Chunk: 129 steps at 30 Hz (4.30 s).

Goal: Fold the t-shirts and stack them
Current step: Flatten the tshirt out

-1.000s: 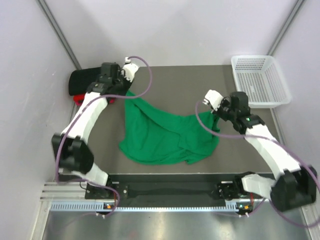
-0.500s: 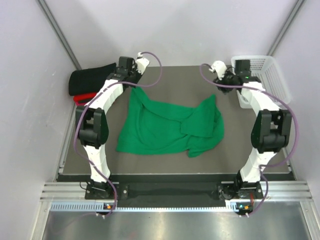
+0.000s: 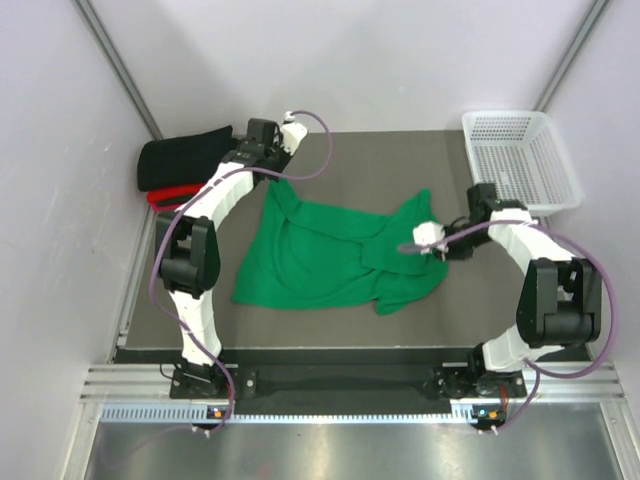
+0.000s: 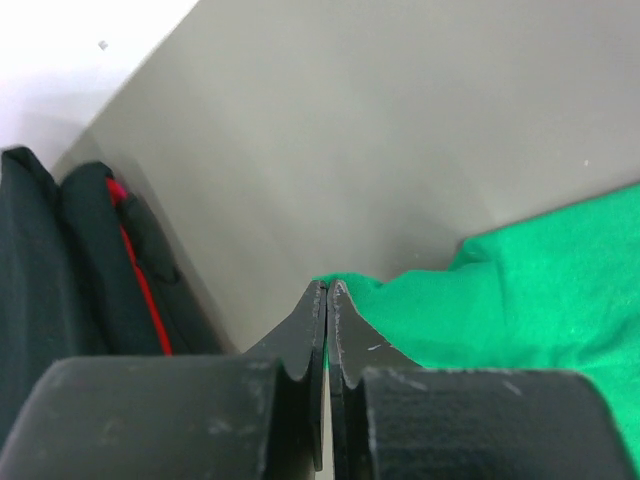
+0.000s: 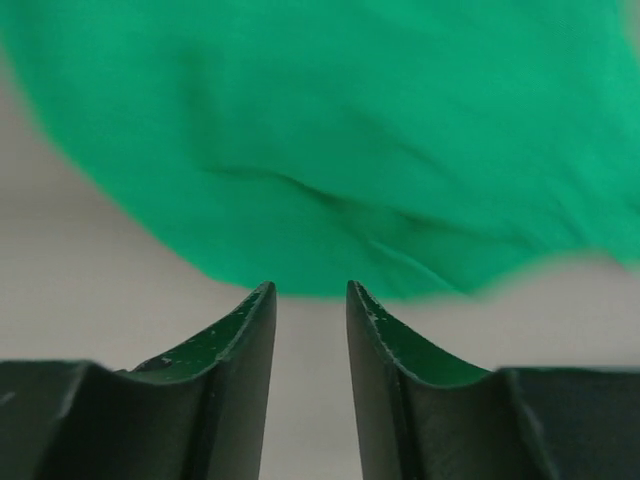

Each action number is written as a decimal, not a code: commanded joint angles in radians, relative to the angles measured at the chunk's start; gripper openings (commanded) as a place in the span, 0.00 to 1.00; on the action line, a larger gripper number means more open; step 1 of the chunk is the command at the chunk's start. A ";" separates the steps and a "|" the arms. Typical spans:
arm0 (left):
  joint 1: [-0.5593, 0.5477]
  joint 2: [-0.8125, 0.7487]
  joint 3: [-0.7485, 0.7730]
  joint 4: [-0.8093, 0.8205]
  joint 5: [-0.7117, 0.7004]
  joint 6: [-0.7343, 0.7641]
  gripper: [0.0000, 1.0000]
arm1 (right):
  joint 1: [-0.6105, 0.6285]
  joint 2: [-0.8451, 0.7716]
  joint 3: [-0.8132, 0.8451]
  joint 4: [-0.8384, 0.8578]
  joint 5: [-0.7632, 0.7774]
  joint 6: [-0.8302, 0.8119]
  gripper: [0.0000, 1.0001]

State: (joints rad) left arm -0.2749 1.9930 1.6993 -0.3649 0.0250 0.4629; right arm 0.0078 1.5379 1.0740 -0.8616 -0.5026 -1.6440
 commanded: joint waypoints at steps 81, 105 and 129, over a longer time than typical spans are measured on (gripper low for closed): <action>-0.010 0.110 0.071 0.086 -0.148 0.031 0.46 | 0.149 0.166 0.434 0.304 0.130 0.504 0.00; 0.175 0.392 0.547 -0.592 0.277 -0.179 0.45 | 0.124 0.289 0.630 0.306 0.194 0.705 0.00; 0.200 0.558 0.718 -0.533 0.257 -0.219 0.47 | 0.167 0.275 0.607 0.289 0.251 0.739 0.00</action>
State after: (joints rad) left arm -0.0860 2.5275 2.3737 -0.9329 0.2935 0.2562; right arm 0.1577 1.8439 1.6634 -0.5774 -0.2623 -0.9222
